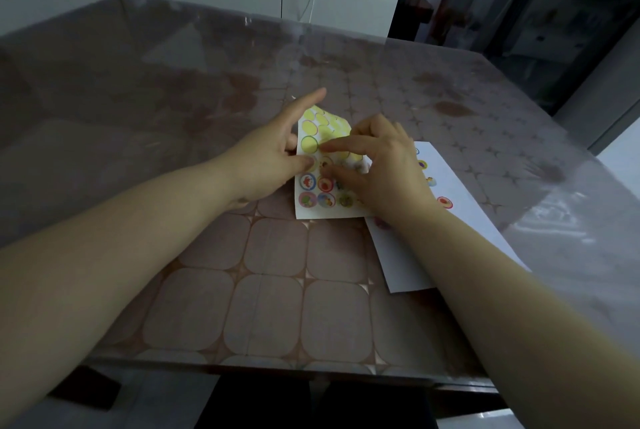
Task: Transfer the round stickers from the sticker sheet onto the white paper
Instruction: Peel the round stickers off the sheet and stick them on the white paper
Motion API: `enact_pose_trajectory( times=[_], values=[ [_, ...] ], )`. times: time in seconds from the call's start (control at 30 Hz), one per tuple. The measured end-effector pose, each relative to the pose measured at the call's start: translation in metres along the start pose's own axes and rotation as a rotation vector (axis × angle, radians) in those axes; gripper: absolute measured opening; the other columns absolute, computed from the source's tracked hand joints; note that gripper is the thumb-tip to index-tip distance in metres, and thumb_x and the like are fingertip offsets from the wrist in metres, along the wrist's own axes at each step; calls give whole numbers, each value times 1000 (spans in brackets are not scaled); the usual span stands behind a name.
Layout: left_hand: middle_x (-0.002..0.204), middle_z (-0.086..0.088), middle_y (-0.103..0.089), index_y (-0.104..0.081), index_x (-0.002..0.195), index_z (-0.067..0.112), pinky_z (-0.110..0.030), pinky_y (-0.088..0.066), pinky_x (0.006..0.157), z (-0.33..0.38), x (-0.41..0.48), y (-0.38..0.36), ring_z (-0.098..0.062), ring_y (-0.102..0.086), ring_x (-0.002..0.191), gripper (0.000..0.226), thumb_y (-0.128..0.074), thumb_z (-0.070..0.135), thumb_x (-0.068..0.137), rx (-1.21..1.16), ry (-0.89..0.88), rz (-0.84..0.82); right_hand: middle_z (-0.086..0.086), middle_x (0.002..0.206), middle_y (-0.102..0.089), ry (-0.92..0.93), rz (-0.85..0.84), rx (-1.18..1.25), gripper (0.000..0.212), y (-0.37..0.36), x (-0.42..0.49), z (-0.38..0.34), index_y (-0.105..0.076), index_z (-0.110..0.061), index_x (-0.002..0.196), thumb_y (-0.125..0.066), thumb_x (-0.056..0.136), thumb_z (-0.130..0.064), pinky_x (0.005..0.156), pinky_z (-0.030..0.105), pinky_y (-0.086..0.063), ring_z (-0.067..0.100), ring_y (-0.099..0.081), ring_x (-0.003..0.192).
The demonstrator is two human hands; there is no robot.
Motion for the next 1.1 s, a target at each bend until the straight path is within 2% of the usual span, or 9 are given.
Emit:
enact_pose_trajectory(
  times=[0.17, 0.3, 0.33, 0.5, 0.63, 0.73, 0.83, 0.97, 1.1],
  values=[
    [96, -9, -70, -27, 137, 39, -32, -51, 88, -4, 0, 0, -16, -68, 90, 73, -49, -9, 86, 56, 32, 35, 5, 86, -58, -8, 8, -3, 31, -3, -2, 3, -75, -25, 91, -71, 64, -38, 73, 33, -37, 27, -51, 79],
    [104, -27, -64, -29, 132, 46, -48, -49, 92, -2, -1, -2, -33, -64, 98, 70, -51, -4, 87, 79, 18, 4, 5, 86, -59, 18, 36, -19, 27, -3, -3, 1, -75, -26, 90, -71, 66, -37, 73, 33, -36, 24, -49, 78],
    [103, -28, -63, -28, 133, 46, -48, -49, 91, -1, -1, -2, -34, -64, 97, 71, -51, -3, 88, 80, 18, -3, 5, 86, -59, 31, 50, -27, 26, -2, -3, 0, -75, -26, 89, -71, 66, -36, 72, 34, -37, 25, -50, 78],
    [102, -22, -67, -28, 136, 41, -34, -52, 89, 4, -1, -3, -23, -67, 95, 69, -48, -6, 89, 3, -13, 7, 3, 84, -62, 104, 130, -85, 21, 4, -3, -6, -75, -24, 84, -76, 63, -27, 74, 33, -33, 27, -55, 78],
    [102, -23, -66, -32, 132, 43, -39, -50, 92, 1, 1, 1, -24, -67, 94, 67, -49, -5, 88, -42, -3, 32, -1, 82, -66, 150, 157, -81, 18, 8, -3, -10, -75, -23, 83, -75, 65, -28, 77, 25, -24, 26, -56, 76],
    [102, -15, -67, -34, 132, 39, -34, -52, 85, 0, 3, 3, -19, -68, 90, 65, -50, -5, 88, -88, -3, 59, -3, 82, -68, 184, 181, -80, 18, 11, -3, -13, -75, -23, 83, -70, 69, -33, 76, 23, -22, 21, -53, 76],
    [92, -8, -68, -35, 134, 34, -28, -52, 77, 0, 4, 5, -14, -68, 80, 62, -50, -5, 88, -118, 11, 103, -3, 82, -69, 217, 202, -85, 17, 13, -4, -17, -75, -22, 82, -67, 71, -33, 77, 24, -23, 24, -57, 74],
    [90, -21, -66, -37, 132, 33, -40, -50, 87, -1, 3, 9, -23, -65, 80, 59, -51, -3, 87, -105, 35, 144, -4, 84, -70, 222, 185, -101, 12, 12, -3, -19, -75, -22, 83, -71, 73, -29, 78, 26, -25, 26, -58, 76],
    [86, -7, -71, -34, 134, 33, -38, -51, 83, -4, 3, 8, -19, -68, 79, 61, -50, -3, 88, -122, 38, 135, -4, 87, -68, 192, 114, -90, 24, 8, -3, -16, -75, -25, 86, -62, 73, -40, 81, 27, -24, 27, -57, 81]
  ],
)
Point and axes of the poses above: each hand's wrist, its own x-axis towards the middle knuckle, its own y-axis out of the back of the hand, z = x × y, the point moved 6 cm from there along x, towards the middle knuckle
